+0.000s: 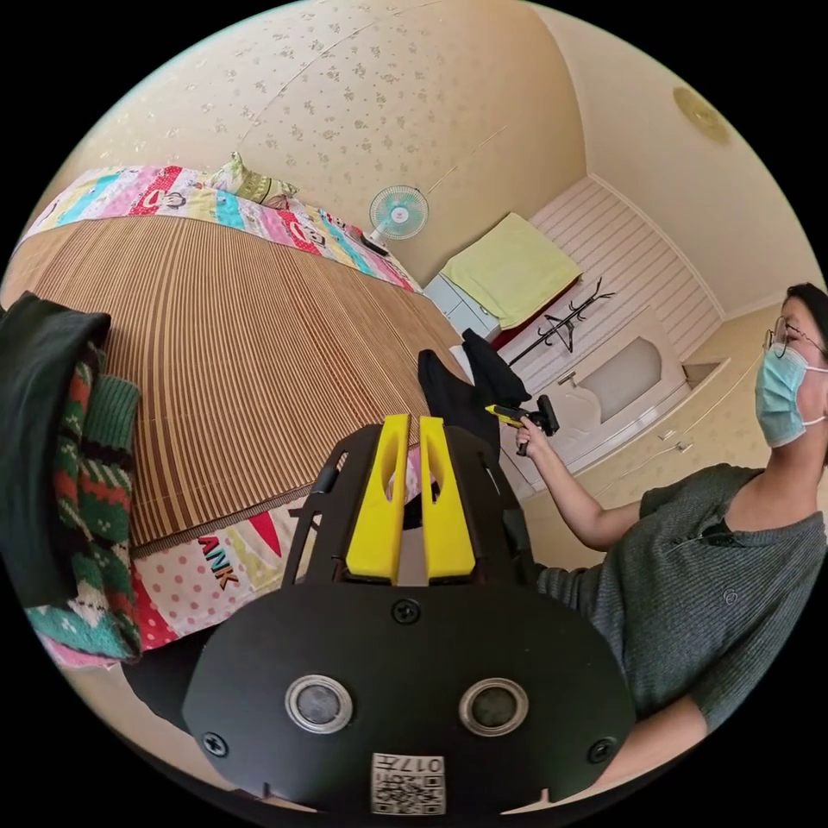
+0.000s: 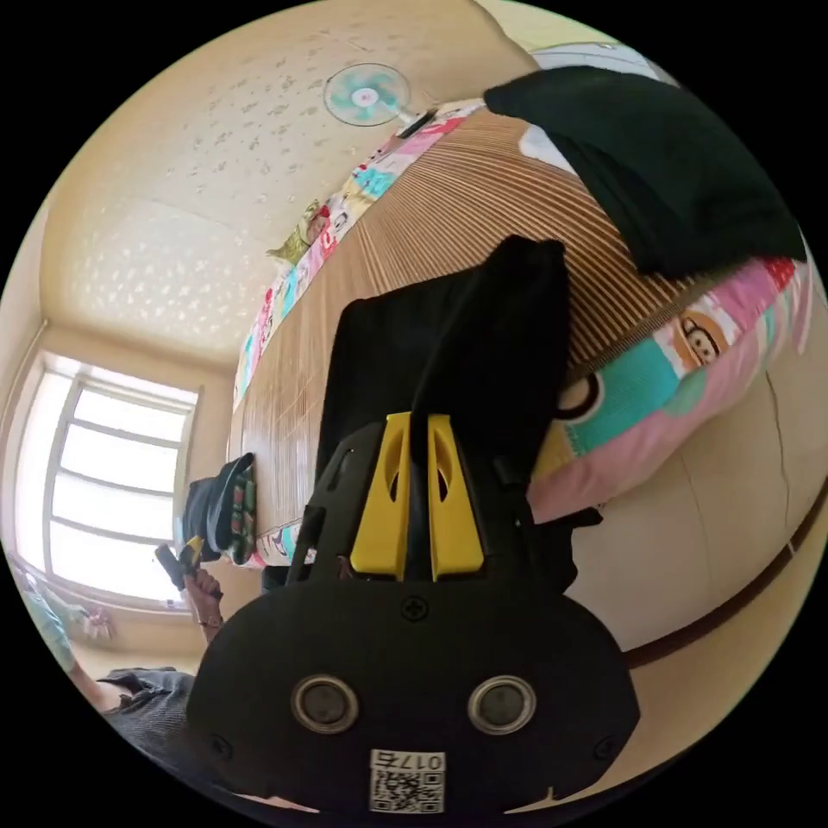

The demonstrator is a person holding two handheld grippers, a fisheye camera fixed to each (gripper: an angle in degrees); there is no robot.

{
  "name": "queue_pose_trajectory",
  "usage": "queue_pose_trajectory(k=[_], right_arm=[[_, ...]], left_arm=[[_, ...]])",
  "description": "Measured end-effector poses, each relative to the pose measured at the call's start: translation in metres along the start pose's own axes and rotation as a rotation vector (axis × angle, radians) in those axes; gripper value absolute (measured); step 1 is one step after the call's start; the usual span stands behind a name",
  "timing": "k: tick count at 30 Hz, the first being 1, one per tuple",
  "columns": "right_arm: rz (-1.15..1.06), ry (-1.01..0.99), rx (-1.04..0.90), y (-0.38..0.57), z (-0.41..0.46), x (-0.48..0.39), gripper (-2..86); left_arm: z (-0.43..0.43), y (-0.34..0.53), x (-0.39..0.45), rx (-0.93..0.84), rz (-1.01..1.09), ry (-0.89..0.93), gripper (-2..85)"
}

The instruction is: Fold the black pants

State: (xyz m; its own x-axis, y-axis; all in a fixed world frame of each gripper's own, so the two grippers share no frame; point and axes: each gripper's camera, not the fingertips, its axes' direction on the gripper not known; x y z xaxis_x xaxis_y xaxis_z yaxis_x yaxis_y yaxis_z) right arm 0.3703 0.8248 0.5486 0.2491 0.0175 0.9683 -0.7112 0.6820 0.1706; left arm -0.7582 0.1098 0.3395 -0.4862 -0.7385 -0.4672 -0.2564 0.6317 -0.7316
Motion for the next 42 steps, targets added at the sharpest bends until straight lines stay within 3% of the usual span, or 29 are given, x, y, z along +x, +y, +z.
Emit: queue_pose_trajectory(k=[5,7,9,11,13,17,21,24,27,30,34,39,42], right_arm=[[-0.387,-0.199,0.046,0.022,0.026,-0.151,3.3],[-0.486,-0.215,-0.036,0.043,0.064,-0.187,3.1],[-0.579,-0.160,-0.245,0.070,0.131,-0.207,3.0],[-0.600,-0.097,-0.428,0.089,0.172,-0.205,2.9],[-0.622,-0.098,-0.490,0.107,0.181,-0.193,2.7],[-0.446,-0.181,-0.319,0.105,0.126,-0.121,3.3],[-0.107,-0.109,-0.045,0.078,0.062,-0.012,7.0],[0.006,-0.088,0.058,0.058,0.047,0.042,11.6],[0.020,-0.044,0.036,0.035,0.063,0.063,12.9],[0.035,0.029,0.002,0.026,0.094,0.071,8.5],[0.032,-0.212,0.037,0.048,0.091,0.070,4.0],[-0.208,-0.673,0.146,0.076,0.043,0.026,2.0],[-0.366,-0.787,0.096,0.074,0.029,-0.026,1.5]], left_arm=[[0.019,-0.007,0.010,-0.004,0.029,0.037,-0.9],[0.036,-0.013,0.017,-0.029,0.044,0.032,-1.0],[0.045,-0.017,0.019,-0.036,0.046,0.034,-1.0],[0.049,-0.021,0.019,-0.031,0.041,0.052,-1.0],[0.046,-0.023,0.016,-0.008,0.029,0.074,-1.0],[0.041,-0.020,0.005,0.020,-0.030,0.058,-1.0],[0.055,-0.016,-0.007,0.036,-0.086,0.086,-1.0],[0.077,-0.019,-0.008,0.029,-0.110,0.133,-1.0],[0.098,-0.026,0.003,0.002,-0.084,0.155,-1.0],[0.113,-0.034,0.019,-0.028,-0.052,0.124,-0.9],[0.122,-0.036,0.040,-0.031,-0.018,0.107,-0.5],[0.155,-0.043,0.083,-0.101,0.089,0.053,6.1],[0.194,-0.059,0.135,-0.122,0.233,0.033,11.5]])
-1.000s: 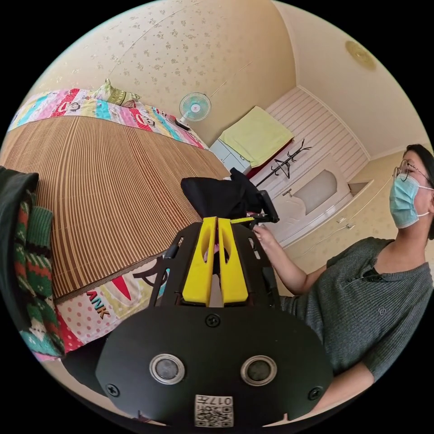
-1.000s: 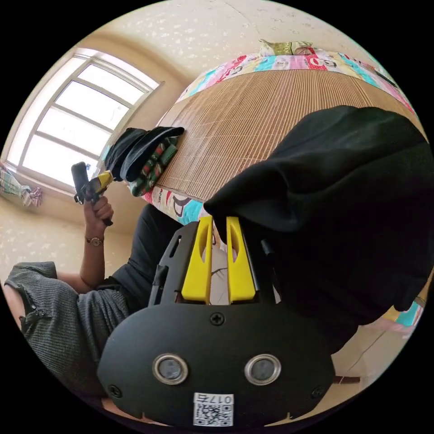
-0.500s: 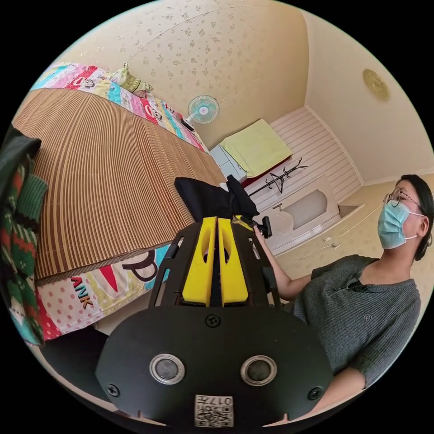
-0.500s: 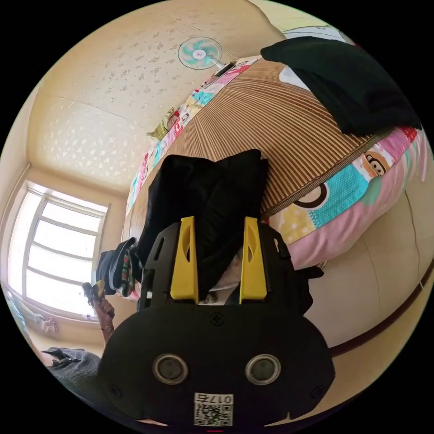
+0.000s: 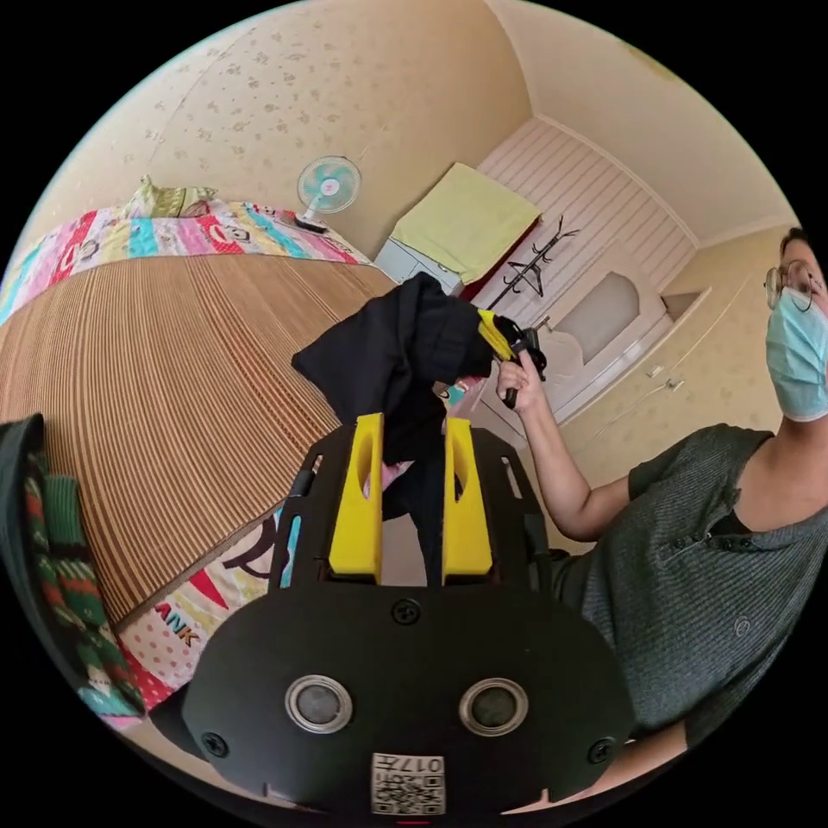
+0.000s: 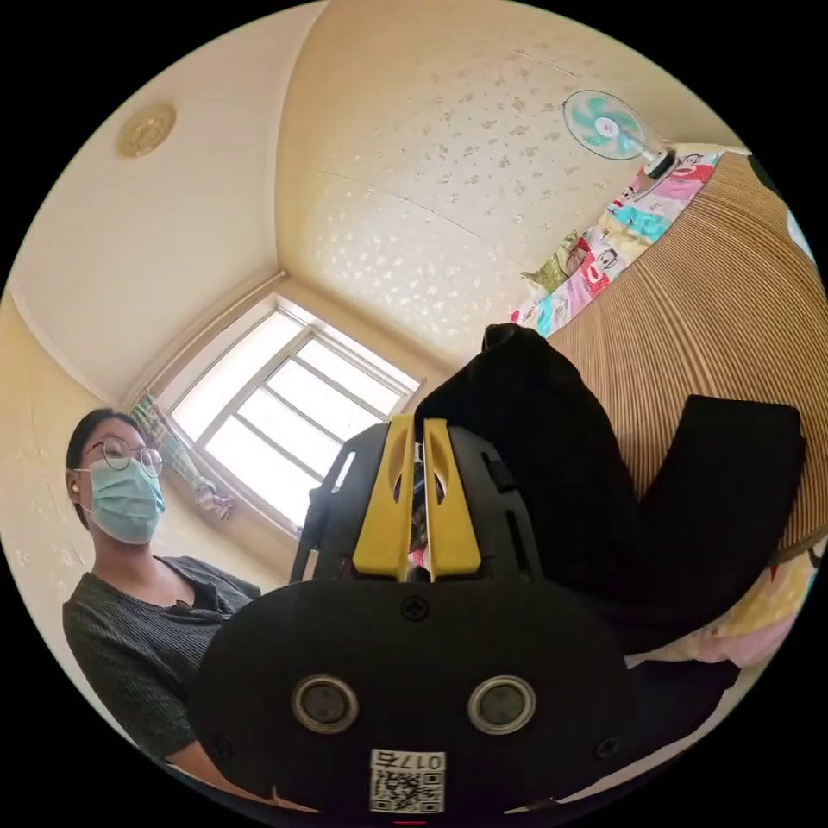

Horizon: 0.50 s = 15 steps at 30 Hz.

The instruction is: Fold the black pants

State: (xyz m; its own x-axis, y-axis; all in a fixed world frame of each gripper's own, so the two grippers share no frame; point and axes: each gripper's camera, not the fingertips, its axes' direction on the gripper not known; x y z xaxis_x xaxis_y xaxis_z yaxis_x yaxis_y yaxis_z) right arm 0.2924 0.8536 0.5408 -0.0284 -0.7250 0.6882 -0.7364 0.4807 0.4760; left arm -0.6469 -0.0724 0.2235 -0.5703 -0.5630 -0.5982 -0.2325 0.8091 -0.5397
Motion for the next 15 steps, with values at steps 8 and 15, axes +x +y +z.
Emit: queue_pose_trajectory(k=[8,15], right_arm=[[-0.055,-0.168,-0.213,-0.013,0.109,-0.061,1.1],[-0.060,-0.139,-0.364,0.038,0.184,-0.066,1.0]], left_arm=[[0.088,-0.048,0.068,-0.025,0.142,-0.220,18.7],[0.077,-0.015,0.084,0.270,0.087,-0.459,8.9]])
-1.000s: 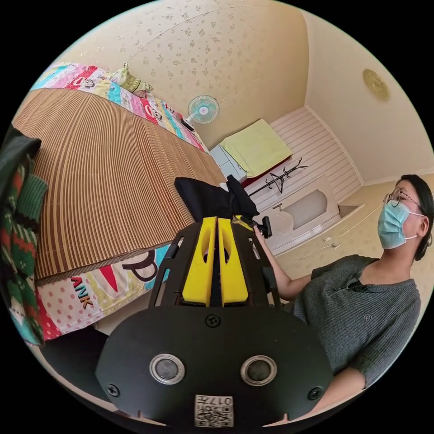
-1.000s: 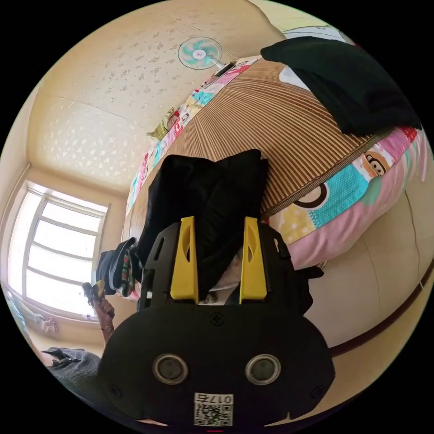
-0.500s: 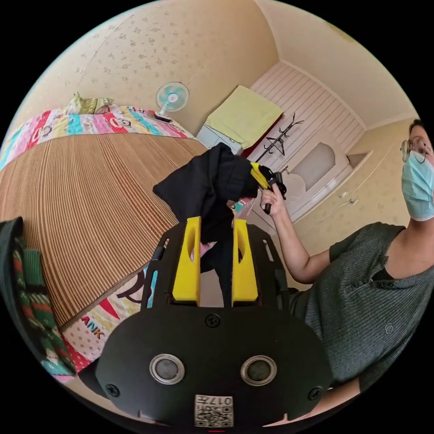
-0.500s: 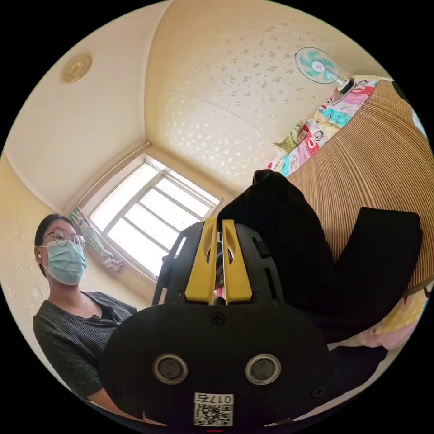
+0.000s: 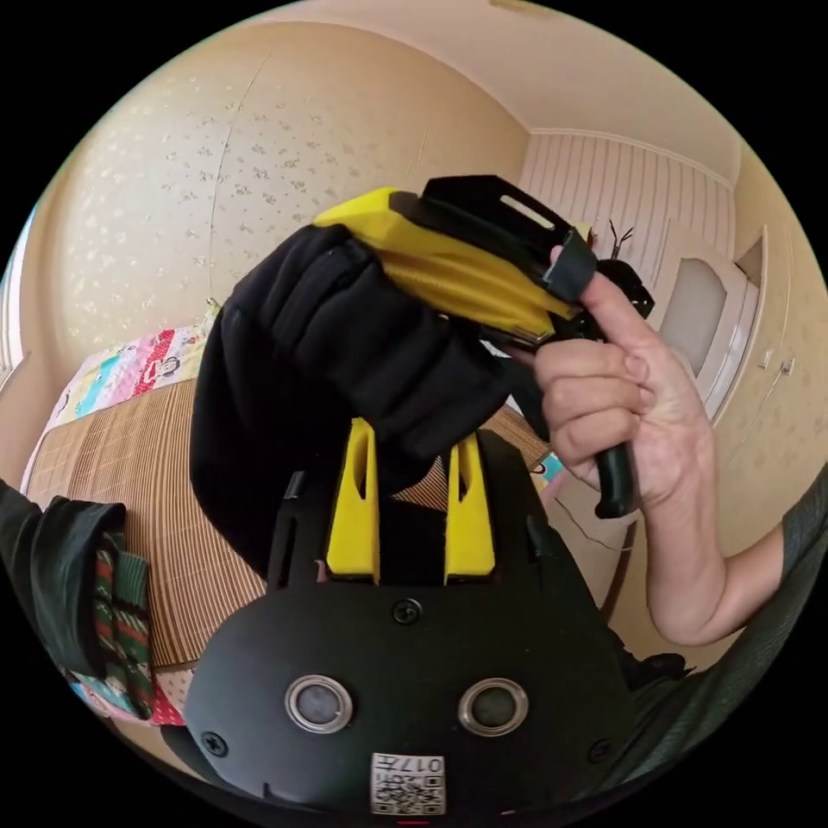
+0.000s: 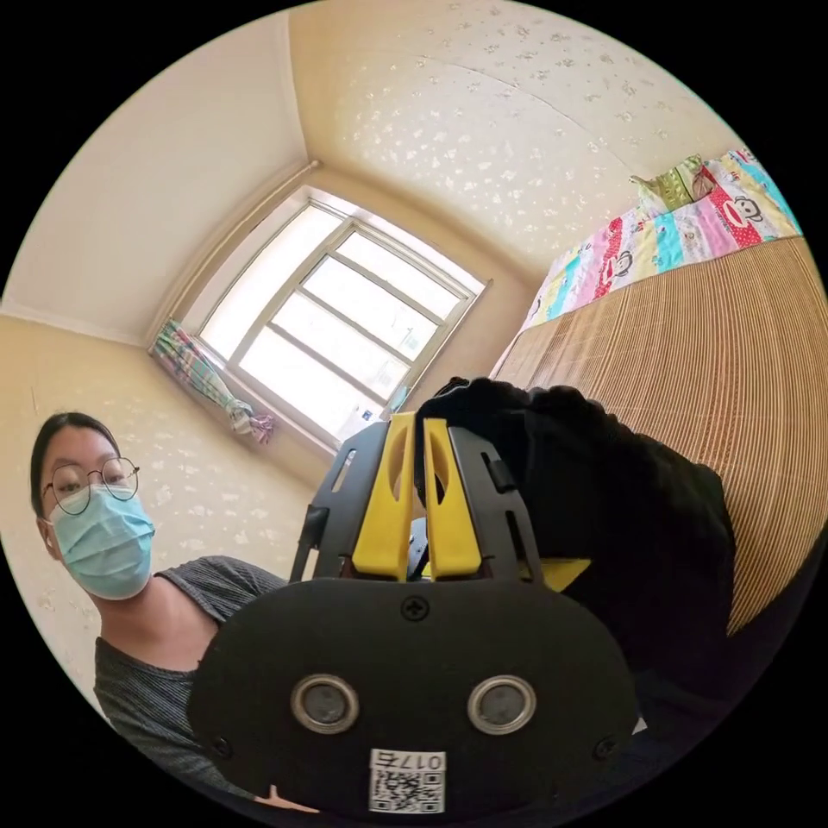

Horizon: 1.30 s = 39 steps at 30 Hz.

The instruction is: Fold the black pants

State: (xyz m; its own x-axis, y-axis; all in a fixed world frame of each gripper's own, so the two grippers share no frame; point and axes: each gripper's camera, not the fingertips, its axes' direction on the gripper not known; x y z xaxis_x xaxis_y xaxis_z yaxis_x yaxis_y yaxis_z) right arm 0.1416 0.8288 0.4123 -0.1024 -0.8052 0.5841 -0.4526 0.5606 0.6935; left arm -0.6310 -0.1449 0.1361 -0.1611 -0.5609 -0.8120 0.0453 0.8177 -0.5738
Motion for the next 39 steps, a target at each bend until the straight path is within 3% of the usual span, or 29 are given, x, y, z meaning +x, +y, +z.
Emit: queue_pose_trajectory(k=[2,7,10,12,15,20,26,28,31,35,37,39], right_arm=[[-0.022,0.040,-0.009,0.006,-0.001,0.004,1.0],[-0.195,0.199,0.063,0.035,-0.049,-0.002,1.1],[-0.249,0.442,0.135,0.073,-0.081,0.012,2.1],[-0.202,0.543,0.080,0.100,-0.089,0.052,7.0],[-0.240,0.482,-0.076,0.143,-0.082,0.107,18.5],[-0.230,0.502,-0.136,0.199,-0.064,0.175,21.7],[-0.352,0.080,-0.305,0.167,-0.020,0.206,26.0],[-0.411,-0.056,-0.326,0.155,-0.011,0.205,25.0],[-0.424,-0.269,-0.388,0.143,0.011,0.224,23.6],[-0.402,-0.359,-0.450,0.153,0.048,0.245,24.7],[-0.416,-0.542,-0.411,0.154,0.059,0.246,25.4],[-0.448,-0.850,-0.334,0.153,0.069,0.240,24.6]], left_arm=[[-0.009,0.012,-0.005,0.023,0.028,0.029,5.8],[-0.053,0.046,-0.091,0.130,-0.132,0.494,3.9],[-0.074,0.060,-0.137,0.187,-0.074,0.778,4.0],[-0.087,0.069,-0.158,0.220,-0.033,0.892,4.2],[-0.112,0.087,-0.182,0.327,0.006,1.001,4.3],[-0.149,0.100,-0.181,0.482,0.248,1.282,4.1],[-0.191,0.076,-0.156,0.777,0.658,1.735,4.0],[-0.210,0.065,-0.153,0.985,0.816,1.953,3.8],[-0.231,0.053,-0.151,1.209,0.916,2.109,3.5],[-0.257,0.027,-0.132,1.253,1.071,2.262,3.6],[-0.261,0.010,-0.105,1.199,1.131,2.361,3.8],[-0.259,0.002,-0.088,1.172,1.128,2.415,3.9]])
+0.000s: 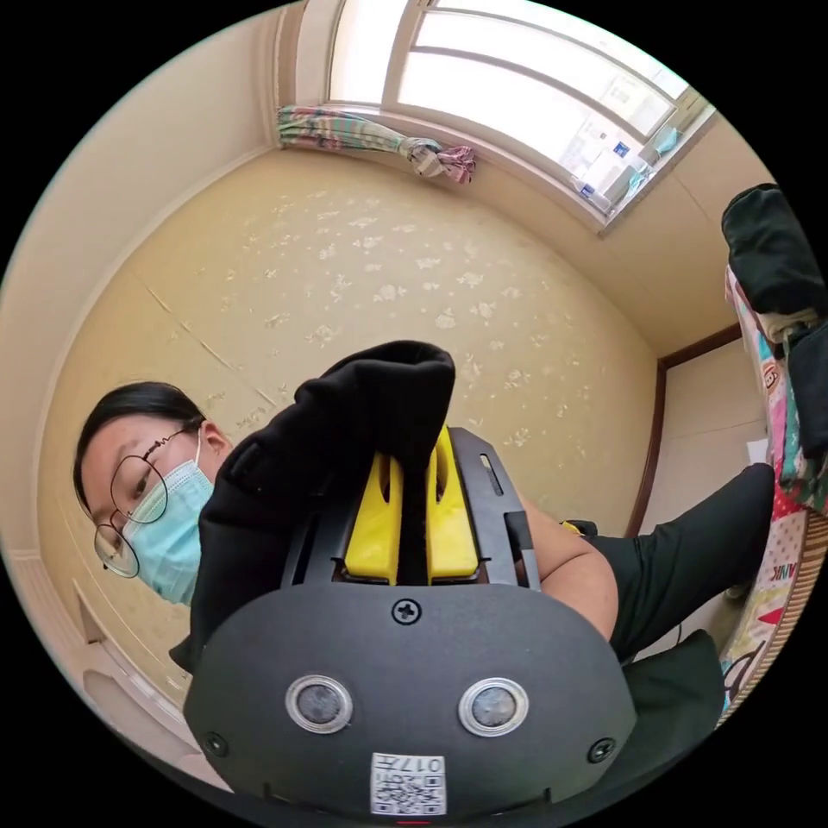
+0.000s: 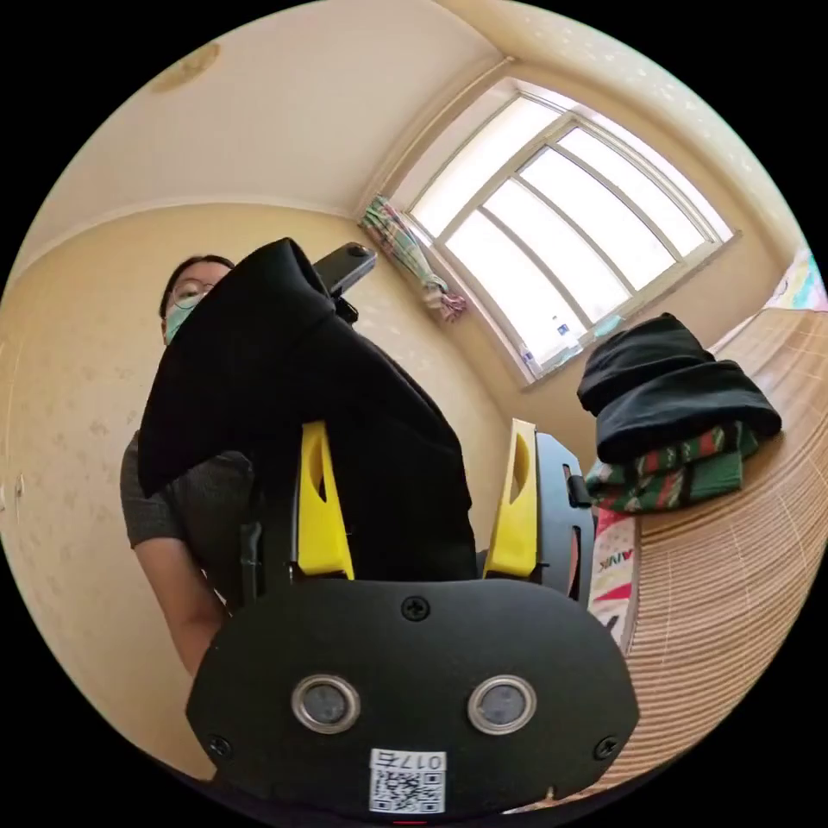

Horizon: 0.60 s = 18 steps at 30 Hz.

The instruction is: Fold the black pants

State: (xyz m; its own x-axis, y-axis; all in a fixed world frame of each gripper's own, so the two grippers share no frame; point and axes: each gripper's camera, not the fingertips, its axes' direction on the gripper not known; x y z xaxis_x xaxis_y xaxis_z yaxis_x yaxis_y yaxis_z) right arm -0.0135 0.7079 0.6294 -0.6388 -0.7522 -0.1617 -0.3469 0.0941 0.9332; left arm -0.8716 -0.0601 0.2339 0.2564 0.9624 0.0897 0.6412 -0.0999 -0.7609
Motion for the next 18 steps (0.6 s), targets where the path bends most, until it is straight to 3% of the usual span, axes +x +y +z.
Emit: queue_pose_trajectory(k=[2,5,7,11,12,13,15,18], right_arm=[[-0.126,-0.145,0.059,-0.003,0.007,-0.008,21.5],[-0.418,-0.381,0.129,-0.001,0.006,-0.038,7.7],[-0.520,-0.433,0.129,-0.003,-0.008,-0.063,5.6],[-0.457,0.100,0.020,-0.025,-0.025,-0.146,2.7],[-0.420,0.237,0.041,-0.035,-0.027,-0.166,2.0],[-0.393,0.309,0.063,-0.040,-0.029,-0.175,1.7],[-0.321,0.597,0.167,-0.056,-0.032,-0.211,0.7],[-0.343,0.934,0.160,-0.072,-0.007,-0.242,0.0]], left_arm=[[0.002,0.004,-0.007,0.013,-0.001,0.016,3.9],[0.000,-0.012,0.002,-0.033,-0.023,-0.030,3.7],[-0.006,-0.040,0.028,-0.091,-0.037,-0.172,3.6],[-0.025,-0.077,0.079,-0.167,-0.101,-0.531,3.6],[-0.040,-0.083,0.094,-0.179,-0.194,-0.729,3.7],[-0.057,-0.084,0.109,-0.156,-0.301,-0.941,3.6],[-0.085,-0.077,0.130,-0.058,-0.467,-1.181,3.4],[-0.127,-0.046,0.156,0.079,-0.675,-1.393,3.4]])
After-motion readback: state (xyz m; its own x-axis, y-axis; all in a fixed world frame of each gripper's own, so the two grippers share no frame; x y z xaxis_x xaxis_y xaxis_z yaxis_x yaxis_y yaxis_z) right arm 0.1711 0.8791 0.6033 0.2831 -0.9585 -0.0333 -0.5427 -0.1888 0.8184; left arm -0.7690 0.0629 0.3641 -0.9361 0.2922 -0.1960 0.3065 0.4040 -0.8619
